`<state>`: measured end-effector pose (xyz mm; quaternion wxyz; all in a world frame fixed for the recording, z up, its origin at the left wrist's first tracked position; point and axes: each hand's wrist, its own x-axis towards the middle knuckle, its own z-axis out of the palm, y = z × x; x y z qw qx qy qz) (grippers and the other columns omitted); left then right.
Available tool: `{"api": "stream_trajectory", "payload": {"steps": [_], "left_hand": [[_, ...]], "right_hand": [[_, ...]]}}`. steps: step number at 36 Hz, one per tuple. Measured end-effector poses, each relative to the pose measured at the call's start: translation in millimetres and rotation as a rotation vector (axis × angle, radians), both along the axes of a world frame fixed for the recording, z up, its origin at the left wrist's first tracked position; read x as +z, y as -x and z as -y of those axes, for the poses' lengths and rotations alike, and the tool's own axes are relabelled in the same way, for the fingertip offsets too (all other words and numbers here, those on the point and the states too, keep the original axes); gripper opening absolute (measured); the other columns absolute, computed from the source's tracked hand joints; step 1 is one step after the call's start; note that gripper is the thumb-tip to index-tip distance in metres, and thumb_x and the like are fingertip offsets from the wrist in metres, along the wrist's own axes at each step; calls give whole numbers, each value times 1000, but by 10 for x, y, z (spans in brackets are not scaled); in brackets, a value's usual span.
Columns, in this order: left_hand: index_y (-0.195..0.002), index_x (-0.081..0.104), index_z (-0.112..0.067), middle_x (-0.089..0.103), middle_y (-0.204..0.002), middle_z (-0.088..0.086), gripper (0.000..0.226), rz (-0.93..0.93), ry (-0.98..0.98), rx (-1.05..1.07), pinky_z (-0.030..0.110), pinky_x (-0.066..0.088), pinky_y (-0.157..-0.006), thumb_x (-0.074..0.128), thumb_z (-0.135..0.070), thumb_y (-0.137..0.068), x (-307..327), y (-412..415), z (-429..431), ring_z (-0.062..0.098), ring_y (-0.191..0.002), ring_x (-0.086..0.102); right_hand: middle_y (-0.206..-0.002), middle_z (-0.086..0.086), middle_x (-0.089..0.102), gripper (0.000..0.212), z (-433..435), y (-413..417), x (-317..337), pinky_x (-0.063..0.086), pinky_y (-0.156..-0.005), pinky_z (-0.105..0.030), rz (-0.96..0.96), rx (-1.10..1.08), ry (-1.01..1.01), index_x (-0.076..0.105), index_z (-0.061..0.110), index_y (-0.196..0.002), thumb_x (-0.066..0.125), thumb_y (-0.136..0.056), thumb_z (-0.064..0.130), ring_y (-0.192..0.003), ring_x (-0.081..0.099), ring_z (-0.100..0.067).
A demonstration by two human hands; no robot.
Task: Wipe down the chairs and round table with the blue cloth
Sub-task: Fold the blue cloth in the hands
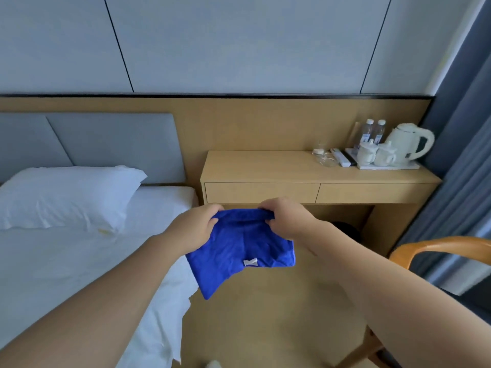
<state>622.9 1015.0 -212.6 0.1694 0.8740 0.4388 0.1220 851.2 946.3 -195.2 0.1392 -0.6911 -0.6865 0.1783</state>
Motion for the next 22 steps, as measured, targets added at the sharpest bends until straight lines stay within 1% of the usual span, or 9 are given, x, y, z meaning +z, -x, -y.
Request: {"api": "stream_trajectory", "payload": {"steps": [2,5,8,13,17,22], "left_hand": [[-127,49,-27,61,-114,-4,30,9,26,-41,35,47,-84,36,-23,-100,-76,-51,-305,17,-97,56],[-130,48,-25,60,-119,-4,32,1,73,-111,35,47,-87,36,-27,-100,-193,-135,-884,16,-102,55],[-131,47,-24,58,-123,-5,33,-10,128,-183,34,46,-90,38,-30,-100,-263,-209,-1435,13,-106,54],[-126,51,-29,60,-117,-10,29,-10,154,-237,36,47,-88,40,-34,-98,-356,-342,-2322,10,-102,55],[-125,51,-30,60,-119,-11,29,-18,168,-260,37,46,-90,41,-33,-98,-513,-498,-2805,10,-105,54],[-123,53,-27,60,-116,-9,27,-7,195,-256,36,46,-89,42,-30,-98,-625,-774,-3393,12,-102,54]], "right_hand": [[-99,2,65,36,-277,-86,-60,52,-80,-38,-14,-4,19,65,22,-105,44,-84,3,-92,57,-23],[-107,1,64,28,-798,-228,-162,51,-85,-39,-15,-36,77,65,20,-110,50,-90,8,-98,57,-22],[-106,1,62,21,-1279,-365,-202,51,-84,-36,-4,-83,139,65,19,-111,57,-91,16,-96,57,-20],[-102,3,63,18,-1973,-510,-240,52,-84,-36,-20,-110,156,66,20,-108,62,-90,19,-94,58,-18],[-102,7,63,22,-2400,-675,-361,52,-82,-34,-24,-144,199,66,25,-110,65,-89,23,-93,58,-16],[-104,4,63,25,-3009,-919,-512,52,-81,-34,-36,-169,222,66,22,-112,67,-87,23,-93,58,-17]]}}
